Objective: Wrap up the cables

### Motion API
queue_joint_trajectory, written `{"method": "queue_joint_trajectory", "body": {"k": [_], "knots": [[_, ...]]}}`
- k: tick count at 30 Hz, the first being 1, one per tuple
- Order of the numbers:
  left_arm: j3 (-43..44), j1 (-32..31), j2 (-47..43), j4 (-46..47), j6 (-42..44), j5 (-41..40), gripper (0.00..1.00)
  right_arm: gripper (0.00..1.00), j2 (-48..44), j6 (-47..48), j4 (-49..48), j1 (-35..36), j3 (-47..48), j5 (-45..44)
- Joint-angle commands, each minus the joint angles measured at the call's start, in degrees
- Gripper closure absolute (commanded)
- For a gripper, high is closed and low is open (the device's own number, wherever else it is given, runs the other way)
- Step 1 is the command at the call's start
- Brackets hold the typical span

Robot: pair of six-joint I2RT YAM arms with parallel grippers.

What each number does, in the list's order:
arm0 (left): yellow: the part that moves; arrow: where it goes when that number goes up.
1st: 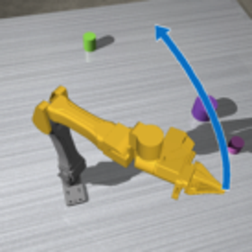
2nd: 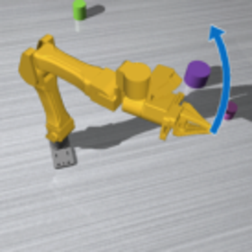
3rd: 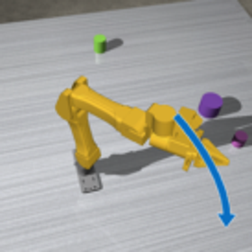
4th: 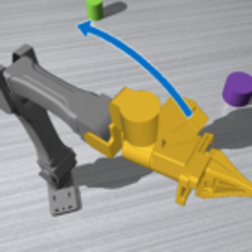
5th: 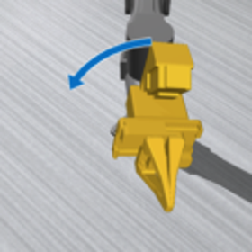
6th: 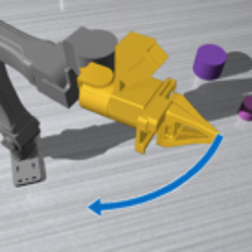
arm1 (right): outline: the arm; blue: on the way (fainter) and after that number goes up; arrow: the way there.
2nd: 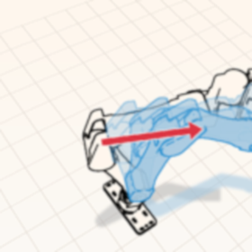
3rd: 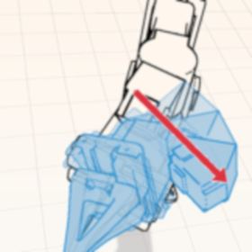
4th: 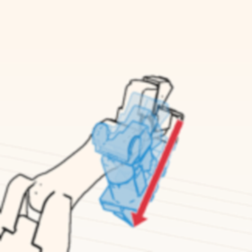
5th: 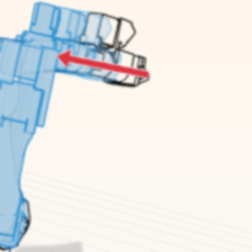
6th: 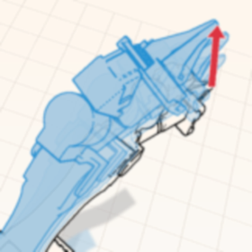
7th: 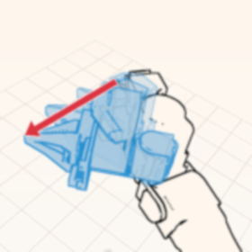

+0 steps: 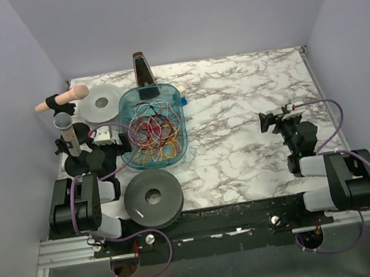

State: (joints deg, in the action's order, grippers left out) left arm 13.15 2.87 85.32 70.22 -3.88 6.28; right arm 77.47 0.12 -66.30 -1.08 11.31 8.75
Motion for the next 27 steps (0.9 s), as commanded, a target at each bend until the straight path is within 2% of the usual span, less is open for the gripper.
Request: {"method": "queue_joint_trajectory", "body": {"k": [1,6,8,9,12,14,18,23,27], "knots": [[0.4,-0.3,-0.7,1.6,0.6,1.6,0.01,0.00,-1.5,0.8,-0.7,0.0,0.6,0.6],[0.2,-0.3,-0.9,1.8,0.5,1.9,0.01,0.00,-8.0,0.4,3.8,0.0,0.0,-0.1],[-2.1,0.7,-3.0,4.6,0.4,5.4,0.01,0.00,-11.5,0.1,11.9,0.0,1.8,0.6],[-4.6,1.2,-4.0,9.6,-0.6,4.5,0.01,0.00,-13.6,-1.9,16.9,0.1,3.5,1.9],[-10.0,3.8,-5.9,18.4,-1.9,10.1,0.01,0.00,-18.5,-3.5,35.8,0.0,11.6,10.1],[-11.5,3.9,-7.9,19.3,-2.1,9.9,0.01,0.00,-18.9,-4.5,44.5,0.0,16.4,14.7],[-12.1,3.9,-12.6,16.7,-2.7,8.7,0.01,0.00,-19.0,-4.5,59.0,0.1,23.7,15.2],[-13.0,3.8,-17.6,19.0,-2.4,10.8,0.01,0.00,-23.8,-5.9,61.5,0.4,25.2,16.5],[-12.4,3.6,-21.3,19.9,-1.1,17.3,0.01,0.00,-26.8,-8.7,61.7,0.4,25.7,18.1]]}}
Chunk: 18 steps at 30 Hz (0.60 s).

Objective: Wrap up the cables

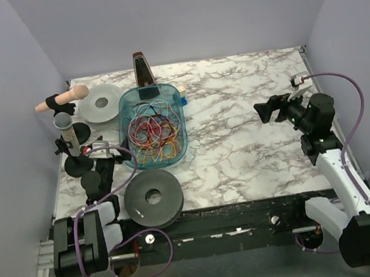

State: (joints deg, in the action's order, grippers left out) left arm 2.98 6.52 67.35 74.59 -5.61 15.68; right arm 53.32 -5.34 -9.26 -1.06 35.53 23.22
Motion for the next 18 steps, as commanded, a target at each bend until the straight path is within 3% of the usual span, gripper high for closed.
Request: {"method": "queue_joint_trajectory", "body": {"k": [1,3,5,7,10,15,18], "knots": [[-1.5,0.0,-4.5,13.7,0.6,8.2,0.01,0.00,-3.1,-4.1,4.9,0.4,1.8,4.8],[2.0,-0.1,-8.3,3.3,0.6,8.0,0.01,0.00,-3.8,-5.0,4.9,0.5,2.6,7.4],[11.5,-0.1,-14.4,-22.9,2.9,9.2,0.01,0.00,-4.6,-5.6,5.1,0.8,3.8,9.6],[23.9,-1.7,-15.3,-52.3,9.3,15.7,0.01,0.00,-5.0,-5.2,6.1,1.1,5.1,10.6],[36.6,-4.4,-14.5,-78.7,18.4,24.3,0.01,0.00,-5.4,-4.9,7.0,1.1,6.6,11.4],[40.3,-9.2,-18.0,-92.1,22.6,21.6,0.01,0.00,-6.2,-6.1,8.3,3.8,8.1,12.8],[43.6,-11.7,-18.0,-99.1,23.8,19.0,0.01,0.00,-5.4,-4.8,14.8,8.7,10.5,9.6]]}}
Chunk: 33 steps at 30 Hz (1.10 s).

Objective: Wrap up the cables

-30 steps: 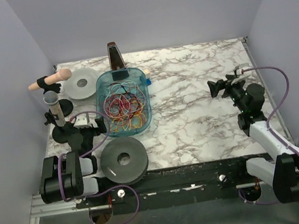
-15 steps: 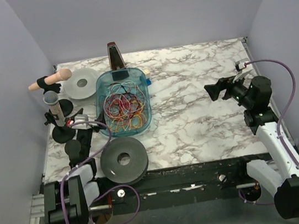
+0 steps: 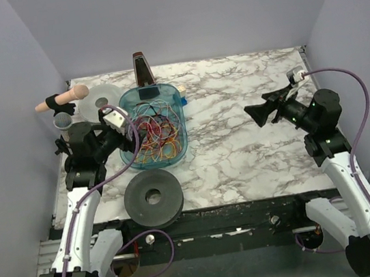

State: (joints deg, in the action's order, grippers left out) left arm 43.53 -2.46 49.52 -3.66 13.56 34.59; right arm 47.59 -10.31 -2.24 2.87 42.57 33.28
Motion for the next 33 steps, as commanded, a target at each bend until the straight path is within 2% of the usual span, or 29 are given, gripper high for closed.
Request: {"method": "queue_joint_trajectory", "body": {"k": [1,6,9,14,19,23,25,29,33], "knots": [[4.0,-3.4,0.1,-21.7,3.4,-2.2,0.01,0.00,0.8,0.4,9.7,6.8,4.0,-2.7],[6.9,-3.8,1.0,-24.6,-1.8,-8.9,0.01,0.02,6.1,-6.0,18.0,18.7,5.9,-10.3],[7.0,-3.8,0.0,-23.2,-5.3,-11.9,0.01,0.08,12.0,-13.5,17.5,27.0,5.3,-6.6],[7.9,-3.8,0.0,-21.5,-12.1,-10.9,0.01,0.13,25.8,-28.6,-5.6,34.2,-2.7,7.7],[7.5,-3.8,-1.2,-18.7,-12.5,-6.9,0.01,0.14,35.9,-31.6,-12.2,37.6,-0.4,10.8],[6.2,-3.8,-1.1,-14.3,-11.0,-6.0,0.01,0.20,45.5,-42.0,-29.6,40.1,-2.8,15.7],[6.3,-3.8,-0.2,-13.0,-11.4,-6.2,0.01,0.27,50.8,-45.1,-34.0,41.0,-2.7,18.0],[6.0,-3.8,0.6,-12.1,-11.7,-5.7,0.01,0.31,57.8,-53.6,-47.7,42.4,-4.0,20.4],[5.2,-4.0,0.3,-11.9,-10.8,-4.6,0.01,0.34,59.0,-52.1,-45.8,44.6,-1.2,19.1]]}}
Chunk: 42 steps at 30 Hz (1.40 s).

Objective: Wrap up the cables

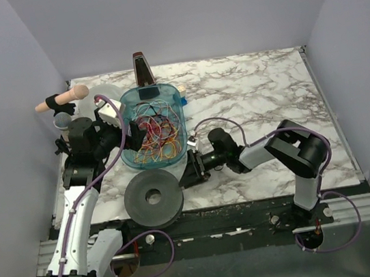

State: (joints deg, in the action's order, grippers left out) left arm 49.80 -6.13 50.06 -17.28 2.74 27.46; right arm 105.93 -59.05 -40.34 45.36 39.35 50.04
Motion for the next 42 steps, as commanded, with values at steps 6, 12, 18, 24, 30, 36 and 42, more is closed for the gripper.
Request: {"method": "queue_joint_trajectory", "body": {"k": [6,12,18,24,30,36,42], "knots": [[-1.5,-0.6,-0.4,2.8,-0.3,2.2,0.01,0.53,8.1,-8.0,-12.3,4.3,5.0,4.1],[-1.7,-1.5,-0.9,2.5,1.7,2.2,0.01,0.58,8.8,-9.5,-13.4,4.4,1.3,2.5],[-2.5,-2.1,-1.2,3.1,1.6,2.2,0.01,0.98,6.0,-9.9,-15.0,4.3,0.5,3.4],[-2.4,-2.5,-1.7,2.5,2.5,2.2,0.01,0.99,-2.9,-9.8,-12.1,2.7,-7.3,4.3],[-2.2,-2.6,-2.3,2.6,3.0,2.3,0.01,0.99,-19.3,-4.9,0.1,-9.3,-21.9,4.8],[-3.0,-2.6,-2.8,3.0,3.1,2.9,0.01,0.99,-36.1,21.1,40.2,-33.3,-18.6,0.3],[-3.8,-2.7,-3.5,4.4,-1.3,2.9,0.01,0.99,-25.5,28.6,42.3,-48.7,-9.0,-1.2]]}}
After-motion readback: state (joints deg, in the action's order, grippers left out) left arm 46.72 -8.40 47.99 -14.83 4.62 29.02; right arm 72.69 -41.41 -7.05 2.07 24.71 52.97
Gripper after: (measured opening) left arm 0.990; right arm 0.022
